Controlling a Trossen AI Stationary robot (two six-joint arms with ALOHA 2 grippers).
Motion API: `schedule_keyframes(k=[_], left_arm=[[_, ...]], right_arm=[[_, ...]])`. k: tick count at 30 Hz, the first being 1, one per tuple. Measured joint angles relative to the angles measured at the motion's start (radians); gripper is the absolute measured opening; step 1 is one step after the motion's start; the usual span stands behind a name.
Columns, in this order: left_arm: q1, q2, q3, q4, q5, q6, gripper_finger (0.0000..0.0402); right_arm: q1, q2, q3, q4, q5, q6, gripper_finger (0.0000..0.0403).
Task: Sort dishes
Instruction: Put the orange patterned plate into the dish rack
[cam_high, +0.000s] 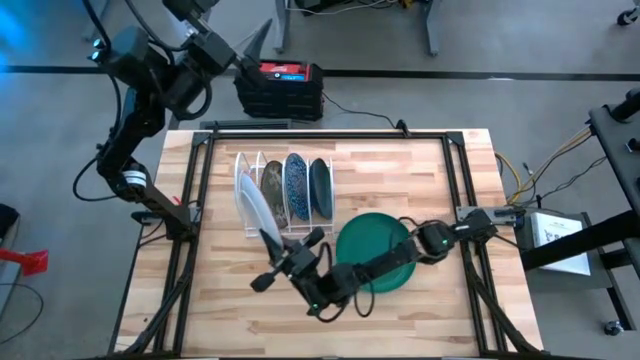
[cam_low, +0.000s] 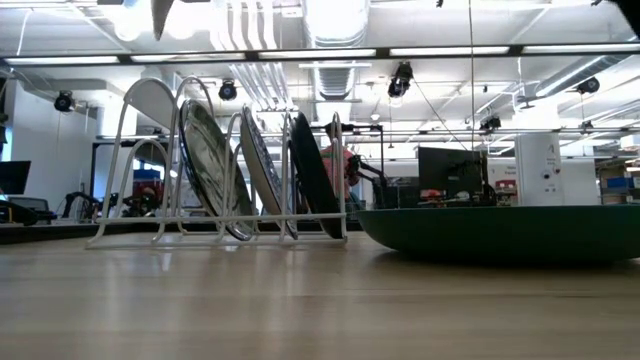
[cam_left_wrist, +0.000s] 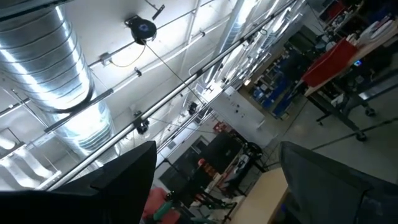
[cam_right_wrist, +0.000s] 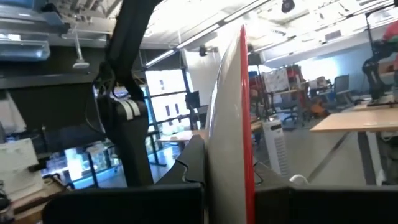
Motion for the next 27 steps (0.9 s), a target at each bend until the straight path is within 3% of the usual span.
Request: schedule_keyframes(k=[6,27], left_arm=[[0.0,0.002,-0.001,-0.003,0.0,-0.011,0.0327],[0.0,0.003,-0.013,-0.048,0.0,-0.063,0.0327]], right_arm=[[-0.019,0.135,0.181,-0.002,0.0,-0.042,0.0007],[-0.063,0.143,0.169,-0.085,0.044,0.05,0.0007]])
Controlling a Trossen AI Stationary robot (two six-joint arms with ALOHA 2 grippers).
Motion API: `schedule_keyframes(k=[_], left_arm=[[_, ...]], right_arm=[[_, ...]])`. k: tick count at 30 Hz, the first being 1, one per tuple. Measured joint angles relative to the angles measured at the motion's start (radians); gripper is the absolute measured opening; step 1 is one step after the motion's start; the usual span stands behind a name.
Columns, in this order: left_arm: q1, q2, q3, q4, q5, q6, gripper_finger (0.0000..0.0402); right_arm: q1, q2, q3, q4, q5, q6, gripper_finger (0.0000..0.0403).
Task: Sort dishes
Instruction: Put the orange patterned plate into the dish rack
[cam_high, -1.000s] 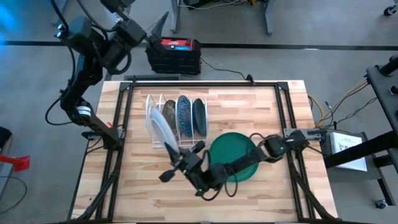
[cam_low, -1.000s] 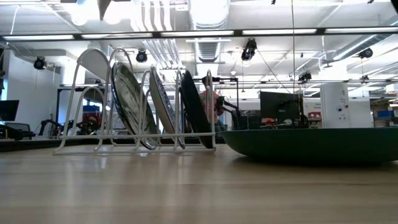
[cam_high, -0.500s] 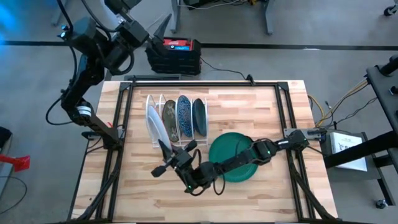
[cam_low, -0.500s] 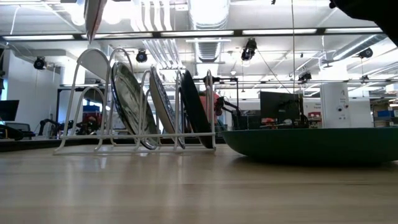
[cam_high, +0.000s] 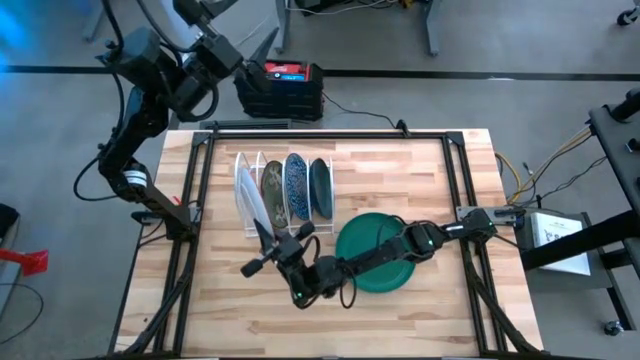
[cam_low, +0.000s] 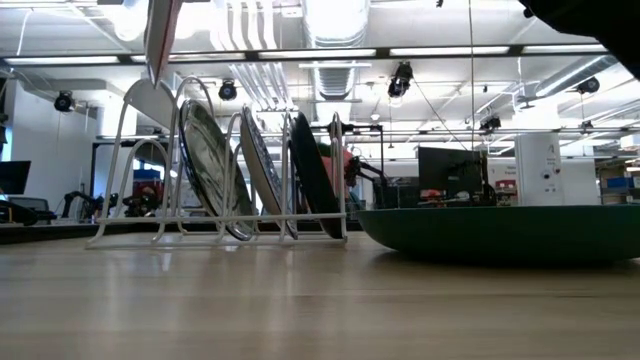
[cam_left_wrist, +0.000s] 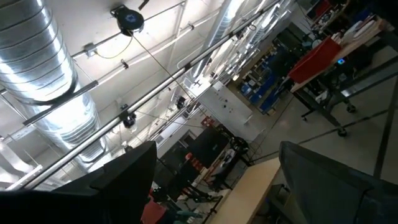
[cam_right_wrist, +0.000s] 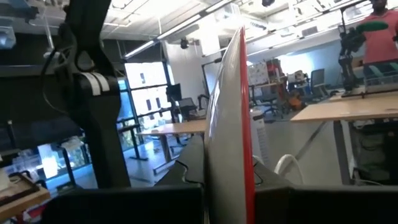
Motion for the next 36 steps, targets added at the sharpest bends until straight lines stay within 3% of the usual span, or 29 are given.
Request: schedule_keyframes(k=[8,21,31,36], left_arm=[[0.001,0.0,0.0,-0.007,0.0,0.0,0.0327],[0.001,0.0,0.0,-0.038,0.0,-0.016,0.0327],[0.003,0.002,0.0,-0.037,0.0,-0.023,0.0327],[0.004,0.012,0.0,-0.036,0.001,-0.023,0.0327]], right_arm=[[-0.011,-0.001,0.0,-0.061,0.014,0.043,0.0007],[-0.042,-0.001,0.0,-0.34,0.066,0.3,0.0007],[-0.044,-0.001,-0.001,-0.373,0.113,0.321,0.0007],[-0.049,-0.001,-0.001,-0.466,0.112,0.414,0.0007]])
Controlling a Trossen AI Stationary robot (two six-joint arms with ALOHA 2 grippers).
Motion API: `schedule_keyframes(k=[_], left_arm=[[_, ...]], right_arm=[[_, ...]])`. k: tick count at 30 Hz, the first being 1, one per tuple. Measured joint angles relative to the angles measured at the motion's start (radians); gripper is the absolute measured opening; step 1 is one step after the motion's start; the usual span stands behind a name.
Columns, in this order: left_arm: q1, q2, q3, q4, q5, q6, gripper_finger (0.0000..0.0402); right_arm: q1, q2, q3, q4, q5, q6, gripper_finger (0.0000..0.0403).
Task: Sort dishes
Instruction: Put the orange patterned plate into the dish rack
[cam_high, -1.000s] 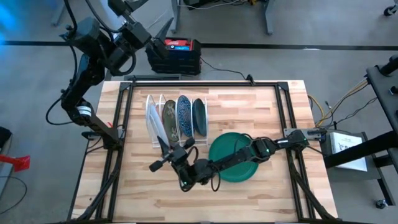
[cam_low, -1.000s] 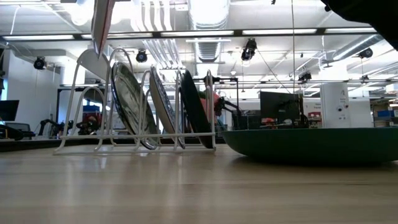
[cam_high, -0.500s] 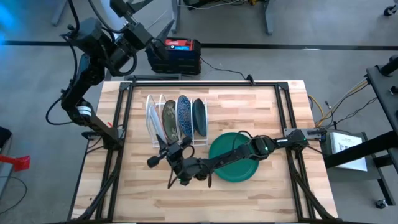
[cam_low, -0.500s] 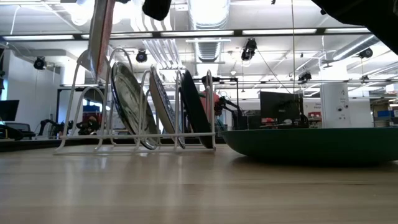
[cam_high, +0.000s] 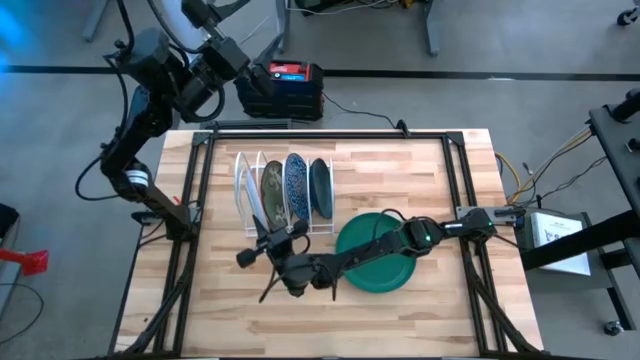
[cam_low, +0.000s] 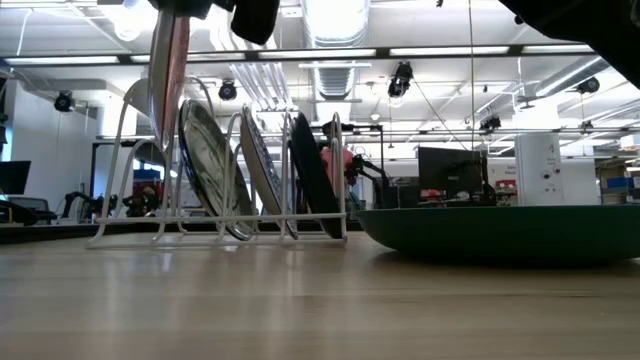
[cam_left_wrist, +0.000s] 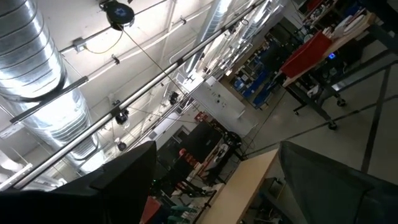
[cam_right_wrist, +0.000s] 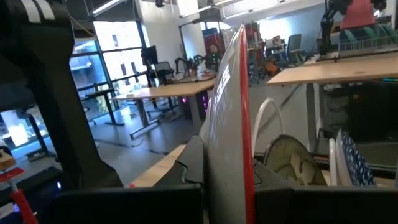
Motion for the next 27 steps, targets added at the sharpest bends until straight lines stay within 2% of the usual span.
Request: schedule_keyframes(k=[9,18,27], left_arm=[[0.01,0.036,0.0,-0.004,0.0,0.0,0.0327],[0.035,0.051,0.0,0.003,0.0,0.005,0.0327],[0.076,0.051,0.0,0.007,-0.027,0.002,0.0327]], right_arm=[[-0.015,0.0,0.0,-0.198,0.013,0.208,0.0007],[-0.025,-0.002,0.0,-0.218,0.024,0.235,0.0007],[-0.047,-0.002,0.0,-0.346,0.016,0.385,0.0007]])
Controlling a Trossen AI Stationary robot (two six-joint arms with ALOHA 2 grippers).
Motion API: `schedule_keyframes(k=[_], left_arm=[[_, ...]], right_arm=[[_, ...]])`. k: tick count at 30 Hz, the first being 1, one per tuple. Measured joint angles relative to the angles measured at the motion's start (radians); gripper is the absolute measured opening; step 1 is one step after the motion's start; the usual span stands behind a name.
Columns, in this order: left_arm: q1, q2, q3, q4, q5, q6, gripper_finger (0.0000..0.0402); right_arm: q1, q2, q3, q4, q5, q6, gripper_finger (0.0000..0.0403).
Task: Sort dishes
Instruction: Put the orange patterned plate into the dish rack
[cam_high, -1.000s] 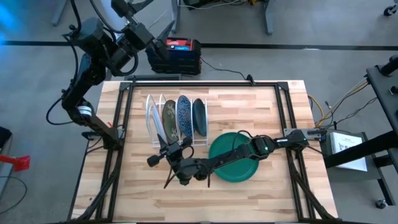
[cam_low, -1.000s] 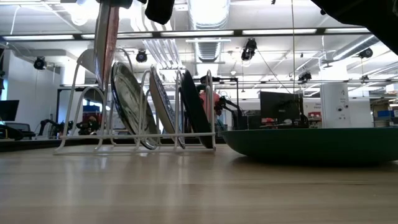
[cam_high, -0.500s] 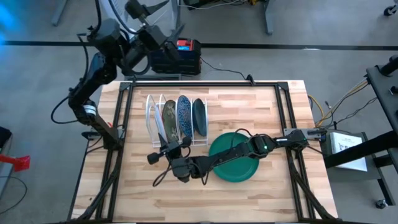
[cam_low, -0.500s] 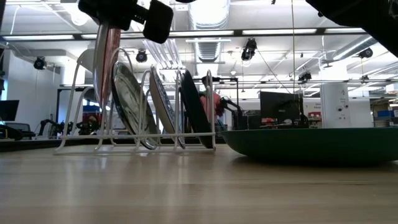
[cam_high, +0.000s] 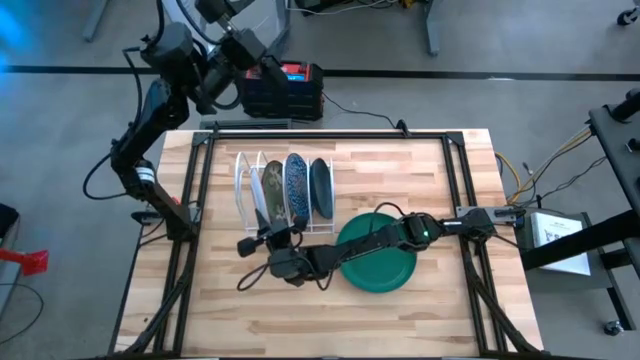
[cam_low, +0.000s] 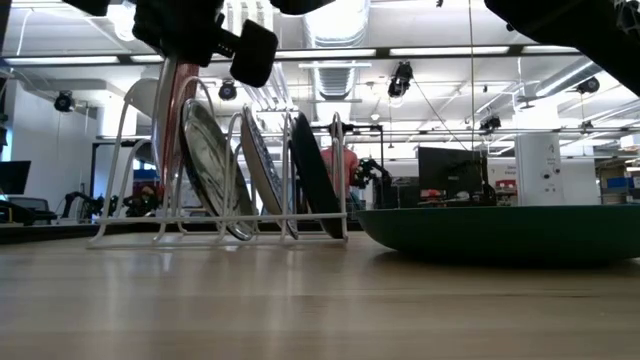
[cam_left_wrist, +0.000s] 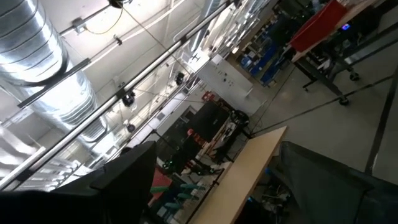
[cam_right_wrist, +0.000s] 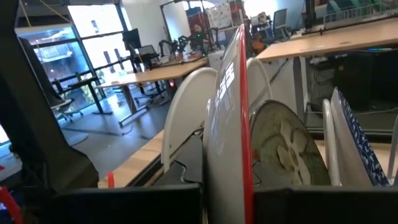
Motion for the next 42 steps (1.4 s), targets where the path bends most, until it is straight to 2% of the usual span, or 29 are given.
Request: schedule_keyframes(k=[4,14,23,42], left_arm=[[0.019,0.001,0.0,0.0,0.0,-0.001,0.0327],[0.03,0.001,0.0,0.003,0.0,-0.009,0.0327],[0.032,0.005,0.0,0.002,0.001,-0.009,0.0327],[0.036,0.005,0.0,0.003,0.002,-0.008,0.0327]], right_arm=[[-0.008,0.0,0.0,-0.068,-0.007,0.066,0.0007],[-0.017,0.0,0.0,-0.083,-0.002,0.072,0.0007],[-0.03,0.0,0.0,-0.179,-0.024,0.165,0.0007],[-0.065,0.0,-0.058,-0.183,-0.069,0.245,0.0007]])
